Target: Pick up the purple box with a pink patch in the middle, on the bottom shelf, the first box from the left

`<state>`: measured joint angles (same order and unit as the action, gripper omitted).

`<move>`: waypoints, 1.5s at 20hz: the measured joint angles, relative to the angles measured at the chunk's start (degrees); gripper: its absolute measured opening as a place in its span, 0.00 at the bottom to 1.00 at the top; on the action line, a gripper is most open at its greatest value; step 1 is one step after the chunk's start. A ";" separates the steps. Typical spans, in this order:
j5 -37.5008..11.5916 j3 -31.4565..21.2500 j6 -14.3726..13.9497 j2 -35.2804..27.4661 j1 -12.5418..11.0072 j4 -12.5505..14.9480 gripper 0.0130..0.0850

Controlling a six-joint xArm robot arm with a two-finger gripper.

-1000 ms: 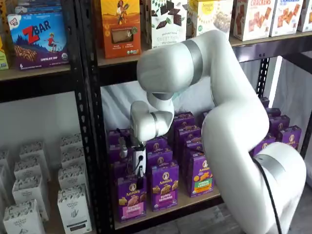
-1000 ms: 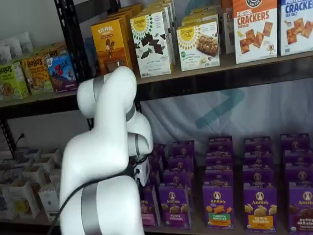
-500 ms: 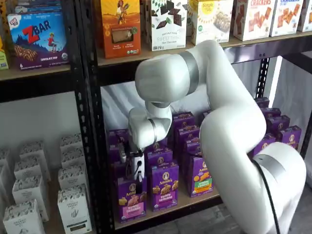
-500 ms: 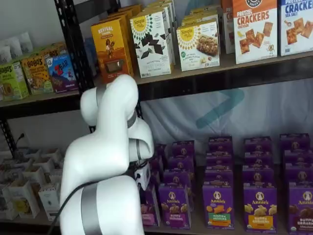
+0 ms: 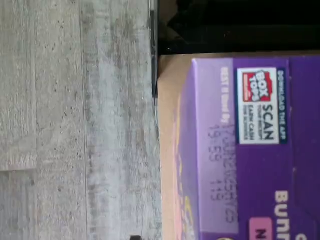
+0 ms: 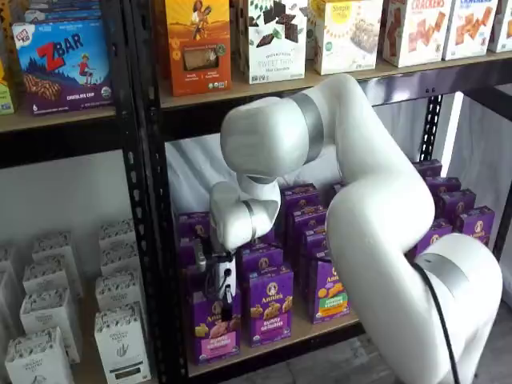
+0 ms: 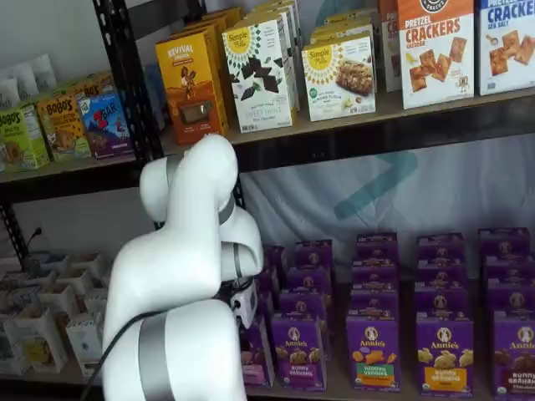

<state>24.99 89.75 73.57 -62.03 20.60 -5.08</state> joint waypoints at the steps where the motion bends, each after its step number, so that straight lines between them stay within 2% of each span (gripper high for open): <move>1: 0.09 0.10 0.09 -0.09 0.00 -0.10 0.94; 3: 0.06 0.16 0.19 -0.20 0.00 -0.21 0.83; 6: 0.02 0.19 0.37 -0.33 -0.04 -0.35 0.78; 8: 0.18 0.26 0.49 -0.37 -0.07 -0.48 0.67; 12: 0.24 0.27 -0.30 -0.39 -0.12 0.47 0.67; 17: 0.40 0.21 0.05 -0.36 -0.15 0.12 0.67; 20: 0.45 0.09 0.31 -0.25 -0.16 -0.16 0.56; 21: 0.49 0.07 0.39 -0.23 -0.16 -0.27 0.56; 22: 0.53 0.05 0.51 -0.20 -0.13 -0.44 0.50; 23: 0.58 0.02 0.61 -0.16 -0.09 -0.58 0.50; 24: 0.56 -0.03 0.59 -0.12 -0.07 -0.58 0.44; 27: 0.50 -0.20 0.14 -0.03 -0.05 -0.10 0.39; 28: 0.48 -0.29 0.08 0.02 -0.05 -0.02 0.33; 30: 0.33 -0.54 -0.16 0.15 -0.05 0.27 0.33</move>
<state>25.33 89.21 73.41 -61.88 20.55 -4.81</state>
